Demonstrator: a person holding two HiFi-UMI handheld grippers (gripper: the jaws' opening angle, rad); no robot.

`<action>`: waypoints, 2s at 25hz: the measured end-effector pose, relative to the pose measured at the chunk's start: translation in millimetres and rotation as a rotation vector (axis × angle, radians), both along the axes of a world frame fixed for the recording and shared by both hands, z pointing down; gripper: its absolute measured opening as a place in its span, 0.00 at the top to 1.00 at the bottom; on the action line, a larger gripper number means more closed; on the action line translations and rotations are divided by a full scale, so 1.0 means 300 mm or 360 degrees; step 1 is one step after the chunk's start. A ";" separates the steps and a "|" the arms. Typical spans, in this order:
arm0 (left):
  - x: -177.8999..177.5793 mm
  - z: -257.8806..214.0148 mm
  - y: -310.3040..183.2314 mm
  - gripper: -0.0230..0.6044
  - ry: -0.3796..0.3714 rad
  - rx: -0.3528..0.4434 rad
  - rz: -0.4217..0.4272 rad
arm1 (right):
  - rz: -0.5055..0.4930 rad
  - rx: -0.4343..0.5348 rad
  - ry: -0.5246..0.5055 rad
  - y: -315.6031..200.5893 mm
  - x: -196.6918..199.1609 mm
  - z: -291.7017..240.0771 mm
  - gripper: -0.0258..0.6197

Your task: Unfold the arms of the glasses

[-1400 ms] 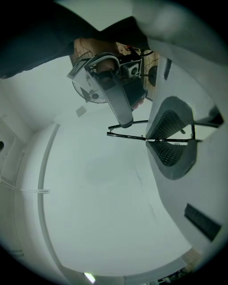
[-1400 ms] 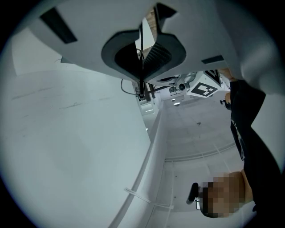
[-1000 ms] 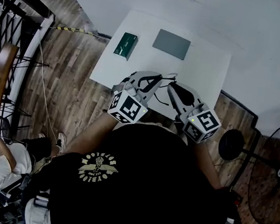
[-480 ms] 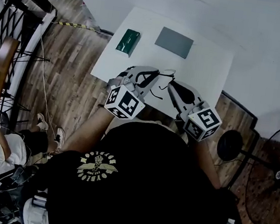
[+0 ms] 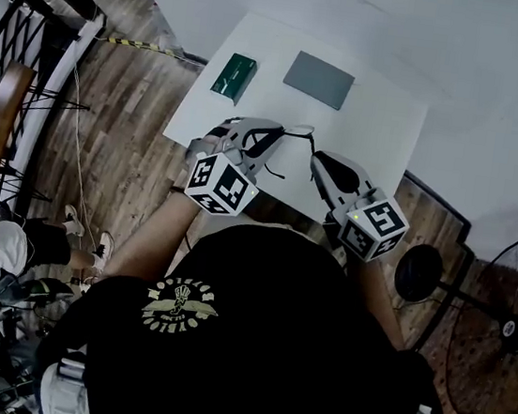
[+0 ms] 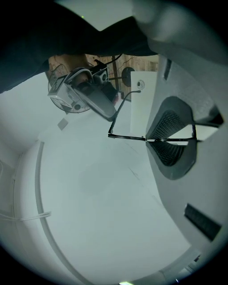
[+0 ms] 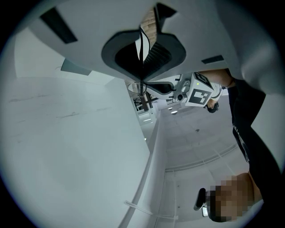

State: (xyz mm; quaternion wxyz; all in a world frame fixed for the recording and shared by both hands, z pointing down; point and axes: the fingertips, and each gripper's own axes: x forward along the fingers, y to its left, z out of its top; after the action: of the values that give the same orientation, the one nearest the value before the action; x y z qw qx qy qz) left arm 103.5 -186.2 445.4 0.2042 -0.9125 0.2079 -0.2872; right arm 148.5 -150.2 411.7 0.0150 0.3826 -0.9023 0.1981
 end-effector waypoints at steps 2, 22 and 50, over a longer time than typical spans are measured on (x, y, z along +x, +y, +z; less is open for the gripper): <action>-0.001 0.002 -0.003 0.93 -0.0027 0.0014 -0.0008 | 0.0000 0.0002 0.0013 0.000 0.013 -0.001 0.94; -0.058 0.097 -0.077 0.93 0.0223 -0.0404 -0.0313 | 0.0179 0.0071 -0.0058 -0.021 0.125 -0.012 0.96; -0.395 -0.297 -0.594 0.93 0.1287 -0.0442 -0.0439 | 0.0906 0.0578 0.0319 -0.343 0.277 -0.219 0.96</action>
State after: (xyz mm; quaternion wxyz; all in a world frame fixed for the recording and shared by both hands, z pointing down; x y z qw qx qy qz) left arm -15.0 -364.6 356.3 -0.0580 -0.9339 0.3503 0.0429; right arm 231.5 -253.1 346.1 -0.0204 0.6327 -0.7741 -0.0078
